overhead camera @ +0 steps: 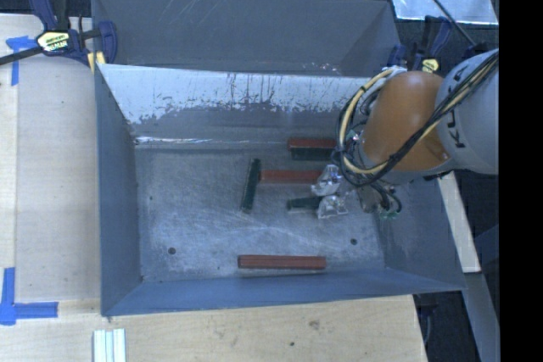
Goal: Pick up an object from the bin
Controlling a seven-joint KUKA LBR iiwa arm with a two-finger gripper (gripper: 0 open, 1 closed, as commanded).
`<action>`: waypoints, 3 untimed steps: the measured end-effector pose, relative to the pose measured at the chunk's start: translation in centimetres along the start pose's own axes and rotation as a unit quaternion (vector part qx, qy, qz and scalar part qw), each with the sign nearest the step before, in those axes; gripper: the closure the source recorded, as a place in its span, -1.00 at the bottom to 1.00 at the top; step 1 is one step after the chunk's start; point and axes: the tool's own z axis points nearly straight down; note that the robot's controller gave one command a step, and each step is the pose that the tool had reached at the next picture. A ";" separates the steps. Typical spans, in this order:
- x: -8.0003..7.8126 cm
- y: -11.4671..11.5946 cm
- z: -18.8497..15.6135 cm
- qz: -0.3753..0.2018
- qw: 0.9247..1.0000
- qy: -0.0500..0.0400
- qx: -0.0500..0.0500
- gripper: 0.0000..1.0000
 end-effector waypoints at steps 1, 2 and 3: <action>0.0 0.0 0.0 0.000 1.000 0.000 0.000 1.00; -0.6 -0.4 0.1 -0.040 0.999 0.005 -0.002 1.00; -6.8 0.5 -19.1 -0.073 0.997 0.011 -0.004 1.00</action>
Offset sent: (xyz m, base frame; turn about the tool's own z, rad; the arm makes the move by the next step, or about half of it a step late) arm 0.0186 -0.0187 -0.0082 -0.2836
